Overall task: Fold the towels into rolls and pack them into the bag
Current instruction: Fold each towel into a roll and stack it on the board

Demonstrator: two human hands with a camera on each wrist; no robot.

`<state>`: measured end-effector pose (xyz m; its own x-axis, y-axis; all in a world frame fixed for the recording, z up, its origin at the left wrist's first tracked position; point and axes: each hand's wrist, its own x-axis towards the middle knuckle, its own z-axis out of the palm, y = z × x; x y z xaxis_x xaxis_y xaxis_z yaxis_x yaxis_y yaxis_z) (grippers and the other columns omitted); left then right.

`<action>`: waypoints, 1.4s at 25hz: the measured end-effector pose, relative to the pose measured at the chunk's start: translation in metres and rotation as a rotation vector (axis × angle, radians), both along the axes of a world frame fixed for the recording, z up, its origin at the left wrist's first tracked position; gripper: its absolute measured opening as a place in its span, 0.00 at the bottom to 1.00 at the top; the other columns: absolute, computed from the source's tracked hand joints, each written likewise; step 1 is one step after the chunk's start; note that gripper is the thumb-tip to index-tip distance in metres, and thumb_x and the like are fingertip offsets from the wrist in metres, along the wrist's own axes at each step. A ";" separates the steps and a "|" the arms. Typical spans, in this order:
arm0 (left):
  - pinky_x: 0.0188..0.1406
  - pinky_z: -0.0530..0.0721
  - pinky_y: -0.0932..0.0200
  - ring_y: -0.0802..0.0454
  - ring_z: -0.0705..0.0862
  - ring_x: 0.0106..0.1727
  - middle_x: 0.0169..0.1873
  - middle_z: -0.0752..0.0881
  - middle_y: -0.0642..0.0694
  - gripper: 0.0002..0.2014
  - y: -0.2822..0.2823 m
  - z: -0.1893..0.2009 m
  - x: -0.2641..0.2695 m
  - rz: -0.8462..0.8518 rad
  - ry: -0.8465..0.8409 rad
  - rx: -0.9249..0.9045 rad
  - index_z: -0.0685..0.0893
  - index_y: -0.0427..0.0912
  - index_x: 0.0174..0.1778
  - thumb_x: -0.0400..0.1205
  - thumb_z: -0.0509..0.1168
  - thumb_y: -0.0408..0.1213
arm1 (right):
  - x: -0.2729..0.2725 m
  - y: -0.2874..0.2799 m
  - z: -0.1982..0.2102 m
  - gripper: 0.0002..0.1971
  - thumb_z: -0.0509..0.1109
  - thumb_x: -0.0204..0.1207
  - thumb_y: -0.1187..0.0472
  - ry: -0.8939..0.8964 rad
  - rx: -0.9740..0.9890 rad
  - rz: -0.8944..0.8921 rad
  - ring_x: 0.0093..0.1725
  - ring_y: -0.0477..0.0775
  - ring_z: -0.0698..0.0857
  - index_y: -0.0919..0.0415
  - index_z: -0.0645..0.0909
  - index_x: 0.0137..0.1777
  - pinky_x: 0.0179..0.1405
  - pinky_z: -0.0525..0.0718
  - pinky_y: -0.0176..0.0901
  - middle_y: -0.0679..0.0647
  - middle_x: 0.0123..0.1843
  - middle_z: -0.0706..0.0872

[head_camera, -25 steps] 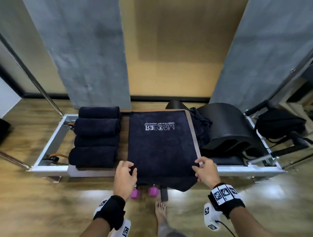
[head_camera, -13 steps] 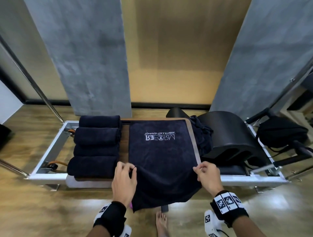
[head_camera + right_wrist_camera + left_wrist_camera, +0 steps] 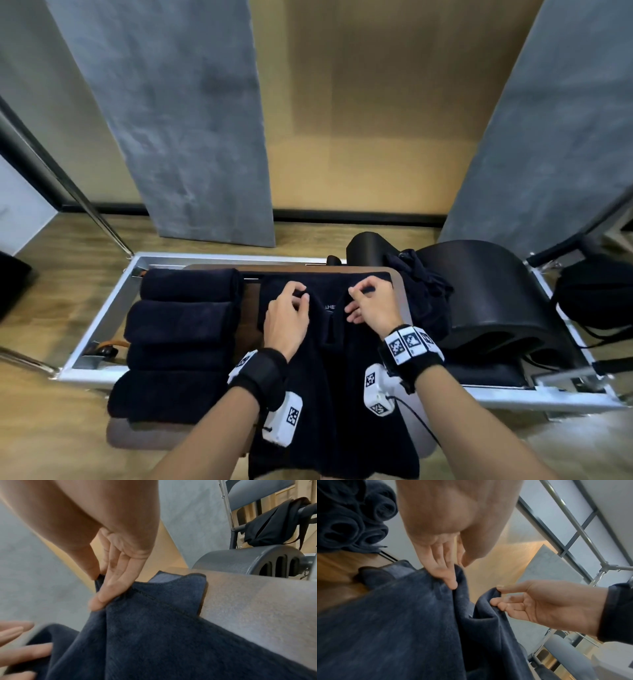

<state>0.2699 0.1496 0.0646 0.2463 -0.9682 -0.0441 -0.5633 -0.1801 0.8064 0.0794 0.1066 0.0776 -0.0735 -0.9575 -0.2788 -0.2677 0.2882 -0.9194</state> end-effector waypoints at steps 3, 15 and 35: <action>0.63 0.88 0.45 0.57 0.88 0.48 0.56 0.87 0.54 0.22 0.007 -0.022 0.010 -0.018 0.030 0.062 0.75 0.52 0.80 0.89 0.69 0.44 | -0.008 0.001 -0.015 0.03 0.72 0.86 0.66 -0.003 0.038 -0.003 0.30 0.67 0.90 0.63 0.81 0.56 0.34 0.90 0.56 0.68 0.39 0.92; 0.50 0.81 0.49 0.42 0.89 0.61 0.54 0.84 0.52 0.17 0.133 -0.061 0.041 -0.015 -0.367 0.409 0.74 0.53 0.59 0.87 0.67 0.61 | -0.060 0.136 -0.068 0.13 0.84 0.75 0.62 0.354 0.294 -0.003 0.12 0.49 0.73 0.67 0.82 0.46 0.15 0.71 0.37 0.55 0.19 0.81; 0.60 0.75 0.49 0.57 0.74 0.66 0.62 0.72 0.61 0.19 0.207 -0.072 0.055 -0.413 -0.511 0.042 0.77 0.59 0.61 0.80 0.73 0.62 | -0.072 0.214 -0.065 0.17 0.82 0.76 0.60 0.665 -0.158 0.230 0.65 0.50 0.80 0.54 0.88 0.64 0.71 0.79 0.44 0.45 0.60 0.81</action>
<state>0.3252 0.3565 -0.0079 -0.1454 -0.9875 -0.0601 -0.9029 0.1076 0.4162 0.0069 0.3208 0.0131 0.0292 -0.9944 -0.1017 -0.8232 0.0337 -0.5667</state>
